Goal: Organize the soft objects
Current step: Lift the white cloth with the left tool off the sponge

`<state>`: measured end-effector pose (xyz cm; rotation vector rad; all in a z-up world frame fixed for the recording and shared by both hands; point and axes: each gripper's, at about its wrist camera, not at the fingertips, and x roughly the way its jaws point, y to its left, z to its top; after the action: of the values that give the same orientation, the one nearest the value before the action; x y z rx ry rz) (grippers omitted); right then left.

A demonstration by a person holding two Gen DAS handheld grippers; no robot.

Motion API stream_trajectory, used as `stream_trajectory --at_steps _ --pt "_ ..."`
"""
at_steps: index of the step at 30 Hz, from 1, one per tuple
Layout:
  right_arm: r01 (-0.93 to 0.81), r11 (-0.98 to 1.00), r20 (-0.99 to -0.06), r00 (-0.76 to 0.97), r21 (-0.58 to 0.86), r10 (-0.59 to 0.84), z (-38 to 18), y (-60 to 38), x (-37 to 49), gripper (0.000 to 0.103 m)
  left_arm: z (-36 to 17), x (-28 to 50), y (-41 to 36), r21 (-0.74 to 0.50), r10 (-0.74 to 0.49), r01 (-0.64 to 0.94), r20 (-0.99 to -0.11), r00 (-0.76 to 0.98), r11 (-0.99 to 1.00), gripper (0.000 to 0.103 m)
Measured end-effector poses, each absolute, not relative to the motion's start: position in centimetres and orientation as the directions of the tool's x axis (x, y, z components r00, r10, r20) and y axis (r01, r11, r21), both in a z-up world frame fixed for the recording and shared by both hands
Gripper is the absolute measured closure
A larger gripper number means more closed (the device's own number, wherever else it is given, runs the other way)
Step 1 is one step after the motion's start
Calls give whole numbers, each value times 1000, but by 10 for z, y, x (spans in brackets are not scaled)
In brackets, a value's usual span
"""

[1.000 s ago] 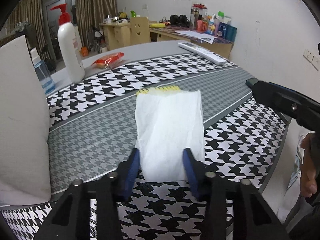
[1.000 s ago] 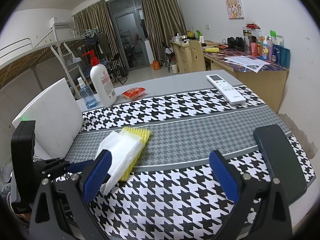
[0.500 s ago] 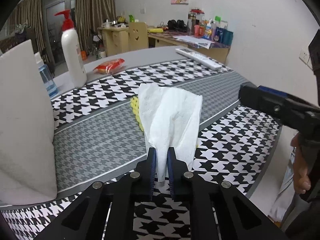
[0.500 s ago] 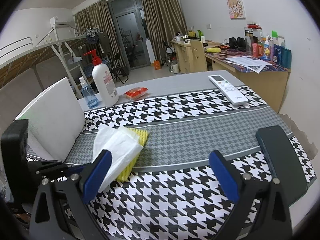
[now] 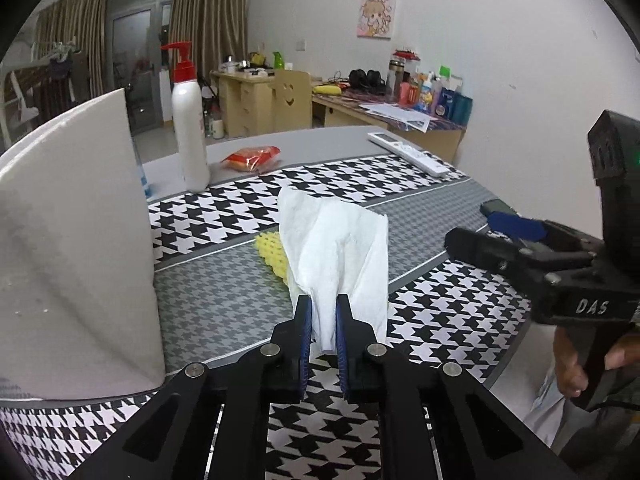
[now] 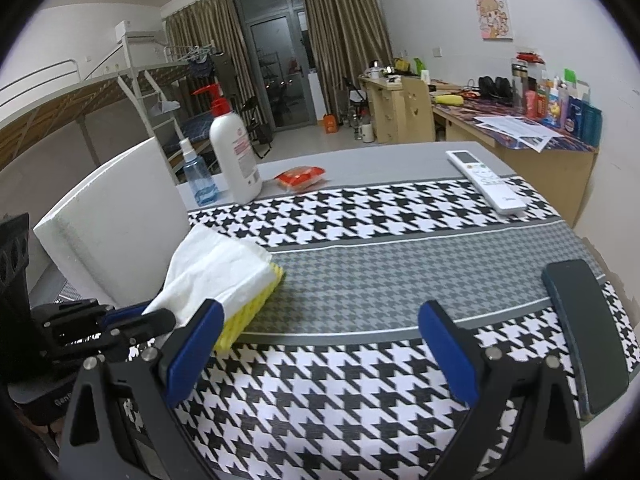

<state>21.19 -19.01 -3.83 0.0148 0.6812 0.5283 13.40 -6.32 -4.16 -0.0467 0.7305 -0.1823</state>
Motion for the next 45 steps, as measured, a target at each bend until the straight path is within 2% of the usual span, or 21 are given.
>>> stream_trajectory --at_steps 12,14,16,18,24,28,35,38,39,41,43,45 --pt "-505 847 -629 607 167 486 -47 -168 208 4 -51 129 -47 -122 -172 121 -675 718 985 90" --pt "-506 847 -629 607 165 485 -47 -167 208 4 -52 128 -45 -112 -159 112 -680 716 987 84" --pt "-505 847 -628 608 167 486 -47 -167 208 4 -54 126 -44 -104 -149 106 -684 714 989 59" --pt "-504 847 -629 607 168 486 -48 -166 209 4 -57 123 -43 -101 -144 103 -688 711 990 51" --pt "-501 848 -630 605 174 487 -49 -166 210 4 -62 117 -48 -82 -140 116 -701 700 990 51" --pt "-496 850 -628 608 177 485 -49 -169 208 4 -65 113 -57 -61 -139 137 -706 694 989 46" --pt "-486 856 -625 616 180 481 -47 -177 205 4 -70 119 -69 -40 -125 139 -717 686 989 45" --pt "-480 858 -622 619 183 479 -47 -181 204 4 -75 123 -72 -22 -109 136 -731 673 990 52" --pt "-479 858 -621 620 184 479 -46 -182 204 4 -77 123 -72 -17 -103 135 -736 669 991 61" --pt "-478 858 -619 622 186 480 -46 -183 203 4 -81 126 -73 -9 -93 131 -749 656 991 71" --pt "-477 859 -617 622 188 481 -45 -184 202 4 -83 127 -74 5 -78 125 -756 650 992 88" --pt "-476 859 -617 622 190 482 -45 -184 202 4 -82 125 -74 4 -81 129 -754 652 992 94"
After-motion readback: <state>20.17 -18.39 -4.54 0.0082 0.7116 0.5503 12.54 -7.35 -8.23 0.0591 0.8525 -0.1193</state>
